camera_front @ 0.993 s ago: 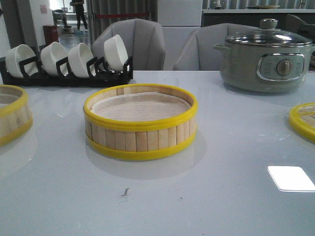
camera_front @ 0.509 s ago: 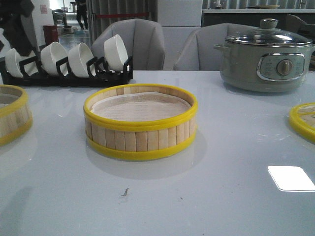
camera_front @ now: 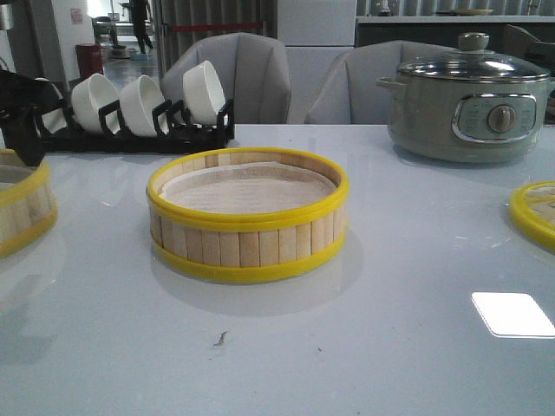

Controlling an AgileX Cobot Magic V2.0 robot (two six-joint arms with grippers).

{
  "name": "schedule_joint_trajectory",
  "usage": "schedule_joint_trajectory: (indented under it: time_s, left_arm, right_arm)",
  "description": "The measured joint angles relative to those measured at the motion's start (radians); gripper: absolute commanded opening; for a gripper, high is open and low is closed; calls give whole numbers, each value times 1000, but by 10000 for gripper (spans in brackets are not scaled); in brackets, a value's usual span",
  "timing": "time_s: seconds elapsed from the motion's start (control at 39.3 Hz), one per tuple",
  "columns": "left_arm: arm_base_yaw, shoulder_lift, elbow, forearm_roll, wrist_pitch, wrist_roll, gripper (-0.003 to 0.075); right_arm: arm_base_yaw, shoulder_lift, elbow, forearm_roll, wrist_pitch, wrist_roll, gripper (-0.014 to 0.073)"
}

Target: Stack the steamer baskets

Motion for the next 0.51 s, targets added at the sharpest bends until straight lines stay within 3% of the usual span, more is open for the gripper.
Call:
schedule_joint_trajectory:
  time_s: [0.51]
  left_arm:
    - [9, 33, -32, -19, -14, -2, 421]
  right_arm:
    - [0, 0, 0, 0, 0, 0, 478]
